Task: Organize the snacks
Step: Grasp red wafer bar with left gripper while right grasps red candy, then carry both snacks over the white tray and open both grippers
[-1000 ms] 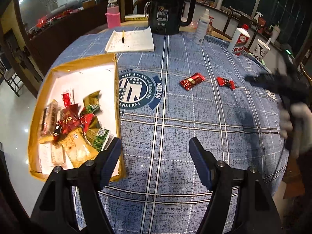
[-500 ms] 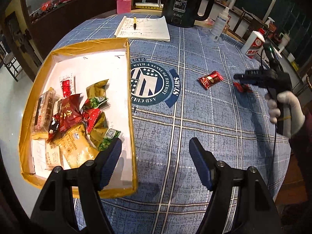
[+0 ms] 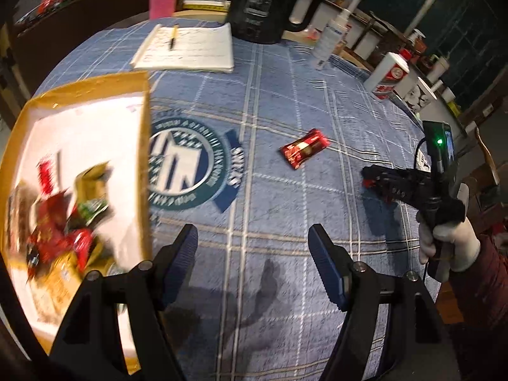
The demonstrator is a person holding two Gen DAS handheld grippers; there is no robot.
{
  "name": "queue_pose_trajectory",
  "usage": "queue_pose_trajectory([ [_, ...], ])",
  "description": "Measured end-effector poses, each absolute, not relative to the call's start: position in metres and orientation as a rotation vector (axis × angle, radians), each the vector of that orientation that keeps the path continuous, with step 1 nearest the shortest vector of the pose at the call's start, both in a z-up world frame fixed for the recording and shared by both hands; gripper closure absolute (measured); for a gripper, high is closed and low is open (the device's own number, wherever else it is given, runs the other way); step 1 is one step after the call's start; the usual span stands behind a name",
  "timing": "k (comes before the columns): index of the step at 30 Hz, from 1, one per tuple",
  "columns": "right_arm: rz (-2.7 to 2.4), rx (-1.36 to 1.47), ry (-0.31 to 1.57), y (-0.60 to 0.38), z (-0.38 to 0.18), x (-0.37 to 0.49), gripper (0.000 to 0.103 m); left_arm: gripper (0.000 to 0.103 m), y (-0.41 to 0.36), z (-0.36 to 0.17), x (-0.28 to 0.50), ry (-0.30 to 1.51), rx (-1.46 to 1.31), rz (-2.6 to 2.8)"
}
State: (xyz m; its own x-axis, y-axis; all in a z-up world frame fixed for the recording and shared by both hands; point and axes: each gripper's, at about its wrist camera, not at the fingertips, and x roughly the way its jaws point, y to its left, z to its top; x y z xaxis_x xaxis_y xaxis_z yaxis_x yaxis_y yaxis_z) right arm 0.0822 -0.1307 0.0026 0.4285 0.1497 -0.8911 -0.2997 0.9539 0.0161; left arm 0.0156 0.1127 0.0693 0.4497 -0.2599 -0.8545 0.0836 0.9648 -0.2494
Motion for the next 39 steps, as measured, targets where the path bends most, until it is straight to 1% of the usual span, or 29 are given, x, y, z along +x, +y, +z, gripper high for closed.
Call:
queue_pose_trajectory([
  [2,0.299,-0.142,1.091,-0.129,0.002,0.081,0.085,0.030,0.101,0.069,0.026,1.081,-0.145,-0.248],
  [3,0.309,-0.141,1.085,-0.127,0.003,0.079,0.079,0.030,0.095,0.068,0.031,1.082,-0.128,-0.261],
  [4,0.313,-0.140,1.081,-0.126,0.003,0.081,0.077,0.030,0.088,0.066,0.038,1.084,-0.100,-0.282],
  [7,0.313,-0.138,1.066,-0.127,0.003,0.072,0.076,0.030,0.072,0.059,0.058,1.093,-0.035,-0.324],
  [8,0.303,-0.136,1.068,-0.129,0.004,0.069,0.081,0.030,0.068,0.056,0.063,1.096,-0.025,-0.338],
  [9,0.290,-0.136,1.071,-0.130,0.004,0.065,0.097,0.030,0.063,0.053,0.072,1.104,-0.010,-0.347],
  [10,0.286,-0.124,1.080,-0.133,0.004,0.063,0.100,0.030,0.059,0.050,0.079,1.112,0.003,-0.349],
  [13,0.284,-0.051,1.108,-0.145,0.003,0.059,0.102,0.030,0.043,0.041,0.101,1.125,0.035,-0.383],
  [17,0.323,0.169,1.149,-0.171,0.000,0.053,0.102,0.030,0.015,0.030,0.125,1.123,0.148,-0.417],
  [20,0.343,0.295,1.152,-0.187,-0.001,0.046,0.098,0.030,0.001,0.017,0.138,1.136,0.234,-0.423],
  [22,0.339,0.365,1.137,-0.198,0.001,0.039,0.097,0.029,-0.003,0.008,0.146,1.158,0.256,-0.435],
  [23,0.342,0.417,1.129,-0.205,0.003,0.035,0.096,0.029,-0.005,0.008,0.147,1.138,0.267,-0.444],
  [25,0.337,0.478,1.104,-0.216,0.007,0.029,0.085,0.029,-0.006,0.007,0.151,1.146,0.267,-0.446],
  [26,0.326,0.500,1.085,-0.222,0.010,0.025,0.075,0.029,-0.006,0.007,0.151,1.150,0.265,-0.446],
  [27,0.313,0.500,1.071,-0.226,0.012,0.022,0.070,0.033,-0.005,0.007,0.151,1.149,0.269,-0.442],
  [28,0.297,0.479,1.068,-0.228,0.013,0.021,0.070,0.043,-0.006,0.007,0.148,1.140,0.286,-0.433],
  [29,0.272,0.446,1.069,-0.229,0.014,0.021,0.070,0.049,-0.007,0.007,0.146,1.130,0.311,-0.424],
  [30,0.246,0.421,1.070,-0.228,0.014,0.022,0.070,0.065,-0.008,0.008,0.144,1.128,0.311,-0.436],
  [31,0.218,0.404,1.073,-0.230,0.012,0.021,0.070,0.076,-0.009,0.009,0.142,1.132,0.303,-0.442],
  [37,0.160,0.323,1.080,-0.215,0.008,0.025,0.070,0.076,0.004,0.013,0.132,1.142,0.216,-0.433],
  [39,0.144,0.300,1.085,-0.209,0.006,0.029,0.067,0.076,0.007,0.013,0.127,1.147,0.186,-0.432],
])
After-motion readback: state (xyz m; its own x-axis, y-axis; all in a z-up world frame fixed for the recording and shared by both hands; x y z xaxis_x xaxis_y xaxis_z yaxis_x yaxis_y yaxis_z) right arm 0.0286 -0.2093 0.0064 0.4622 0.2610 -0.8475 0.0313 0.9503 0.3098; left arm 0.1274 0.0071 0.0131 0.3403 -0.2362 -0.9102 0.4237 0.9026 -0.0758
